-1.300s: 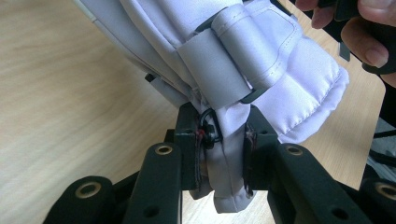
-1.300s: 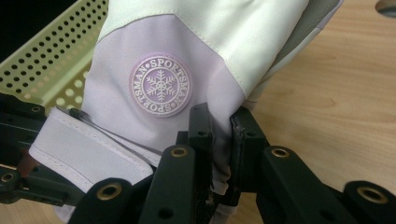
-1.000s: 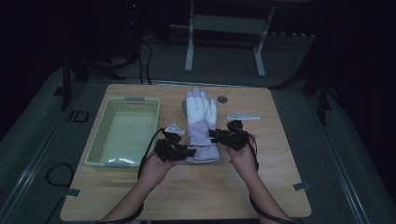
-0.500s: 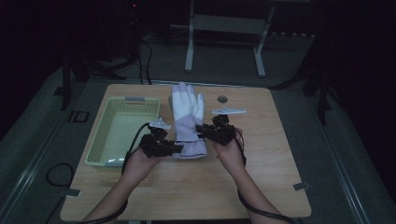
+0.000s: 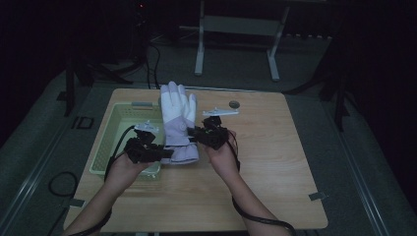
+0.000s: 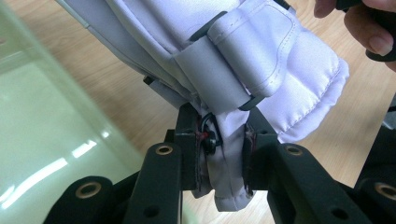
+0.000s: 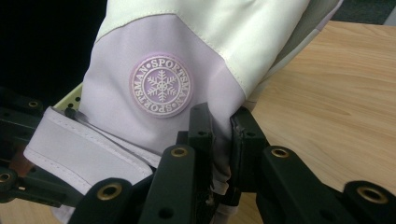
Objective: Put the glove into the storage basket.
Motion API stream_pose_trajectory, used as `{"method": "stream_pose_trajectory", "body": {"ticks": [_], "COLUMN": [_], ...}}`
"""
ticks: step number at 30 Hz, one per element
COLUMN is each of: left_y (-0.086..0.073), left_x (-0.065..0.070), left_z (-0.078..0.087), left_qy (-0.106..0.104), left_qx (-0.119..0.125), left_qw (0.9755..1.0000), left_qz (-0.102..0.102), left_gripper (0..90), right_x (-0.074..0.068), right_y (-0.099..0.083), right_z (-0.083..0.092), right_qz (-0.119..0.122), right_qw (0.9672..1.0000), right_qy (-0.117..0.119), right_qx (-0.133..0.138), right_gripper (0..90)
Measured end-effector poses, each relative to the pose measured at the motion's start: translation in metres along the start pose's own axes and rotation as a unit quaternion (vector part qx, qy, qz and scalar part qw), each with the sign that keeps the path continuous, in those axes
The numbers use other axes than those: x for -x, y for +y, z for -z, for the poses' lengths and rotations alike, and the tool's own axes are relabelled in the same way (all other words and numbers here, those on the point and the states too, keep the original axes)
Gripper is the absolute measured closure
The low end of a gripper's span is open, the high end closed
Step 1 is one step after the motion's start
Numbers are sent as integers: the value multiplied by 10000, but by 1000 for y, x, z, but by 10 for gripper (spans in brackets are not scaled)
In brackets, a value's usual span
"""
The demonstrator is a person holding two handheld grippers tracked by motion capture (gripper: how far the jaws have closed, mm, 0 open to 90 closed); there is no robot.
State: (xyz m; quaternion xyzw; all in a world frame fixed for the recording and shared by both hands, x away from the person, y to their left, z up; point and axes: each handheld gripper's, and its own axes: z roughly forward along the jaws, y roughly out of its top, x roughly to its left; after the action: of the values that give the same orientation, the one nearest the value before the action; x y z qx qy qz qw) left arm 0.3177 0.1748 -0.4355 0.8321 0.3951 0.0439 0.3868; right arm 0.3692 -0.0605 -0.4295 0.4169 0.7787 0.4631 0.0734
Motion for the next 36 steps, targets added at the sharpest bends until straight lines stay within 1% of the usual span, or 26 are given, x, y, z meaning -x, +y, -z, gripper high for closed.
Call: {"method": "stream_pose_trajectory", "body": {"ticks": [4,7,12,16,19,21,23,27,31,32,33,36], "left_y": [-5,-10,-16,-21,-25,-27,-31,-37,-41,-41,-42,-45], "left_x": [-9,-16,-30,-41,-51,-58,-62,-73,-85,-88,-91,-99], "left_z": [11,18,27,36,43,48,52,60,67,67,67,63], "left_qy": [42,56,104,128,174,192,207,239,262,282,285,247], "left_qx": [62,56,5,-10,-59,-109,-131,-200,-342,-379,-421,-551], "left_qw": [10000,10000,9999,9999,9998,9996,9995,9993,9990,9989,9987,9980], "left_qz": [24,37,66,71,119,194,215,217,115,81,91,173], "left_gripper": [729,728,728,728,728,728,728,728,728,728,728,728], "right_x": [-11,-19,-31,-41,-49,-54,-60,-68,-76,-77,-78,-78], "right_y": [6,9,13,18,23,25,27,28,27,26,26,22], "right_z": [-8,-15,-30,-42,-52,-59,-66,-79,-93,-96,-100,-109], "right_qz": [42,83,74,144,152,168,158,136,68,40,2,-69], "right_qw": [10000,9999,9999,9998,9998,9998,9998,9996,9996,9996,9996,9996], "right_qy": [40,62,88,101,108,124,139,217,255,258,272,242], "right_qx": [36,45,28,1,-32,-47,-71,-99,-101,-93,-96,-150], "right_gripper": [806,806,806,806,806,806,807,806,806,807,807,807]}}
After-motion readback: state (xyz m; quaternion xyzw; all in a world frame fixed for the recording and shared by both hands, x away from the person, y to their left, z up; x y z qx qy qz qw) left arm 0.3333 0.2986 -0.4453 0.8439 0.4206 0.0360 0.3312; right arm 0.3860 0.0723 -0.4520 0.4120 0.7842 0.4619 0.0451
